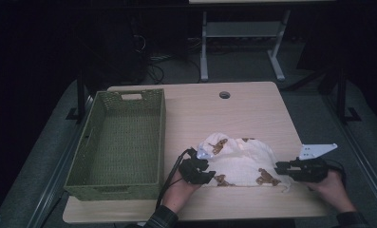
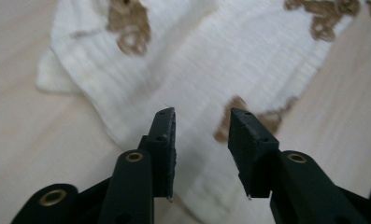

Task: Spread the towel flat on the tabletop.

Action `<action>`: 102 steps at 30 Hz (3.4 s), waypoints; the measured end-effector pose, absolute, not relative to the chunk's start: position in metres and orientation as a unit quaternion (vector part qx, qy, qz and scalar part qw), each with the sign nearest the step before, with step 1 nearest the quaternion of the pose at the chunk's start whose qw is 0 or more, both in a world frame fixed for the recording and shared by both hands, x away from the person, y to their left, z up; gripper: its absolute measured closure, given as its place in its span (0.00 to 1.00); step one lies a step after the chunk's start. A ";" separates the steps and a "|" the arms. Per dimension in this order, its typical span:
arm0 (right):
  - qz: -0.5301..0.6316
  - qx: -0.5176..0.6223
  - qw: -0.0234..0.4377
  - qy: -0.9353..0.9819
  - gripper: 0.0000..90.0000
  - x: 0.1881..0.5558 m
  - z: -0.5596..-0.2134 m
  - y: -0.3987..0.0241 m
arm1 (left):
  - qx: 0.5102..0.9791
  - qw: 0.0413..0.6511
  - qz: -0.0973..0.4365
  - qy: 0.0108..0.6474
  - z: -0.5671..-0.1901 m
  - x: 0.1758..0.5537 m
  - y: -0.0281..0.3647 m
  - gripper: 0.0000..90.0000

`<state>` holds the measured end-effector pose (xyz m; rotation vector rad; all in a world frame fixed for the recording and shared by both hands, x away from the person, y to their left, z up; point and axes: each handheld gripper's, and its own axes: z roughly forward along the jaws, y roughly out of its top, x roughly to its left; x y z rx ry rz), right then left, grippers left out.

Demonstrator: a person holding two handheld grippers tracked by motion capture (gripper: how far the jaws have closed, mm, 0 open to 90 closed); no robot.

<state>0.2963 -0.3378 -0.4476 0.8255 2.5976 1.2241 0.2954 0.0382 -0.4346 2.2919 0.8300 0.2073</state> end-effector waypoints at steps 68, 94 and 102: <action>0.447 0.173 0.010 0.878 0.80 0.317 -0.424 -0.273 | 0.902 0.336 0.080 0.259 -0.463 0.318 0.022 0.54; 0.354 0.275 0.061 0.892 0.95 0.374 -0.467 -0.292 | 0.871 0.371 0.099 0.306 -0.444 0.325 0.035 0.46; 0.367 0.297 0.081 0.878 0.95 0.375 -0.460 -0.319 | 0.850 0.381 0.138 0.337 -0.426 0.347 0.035 0.53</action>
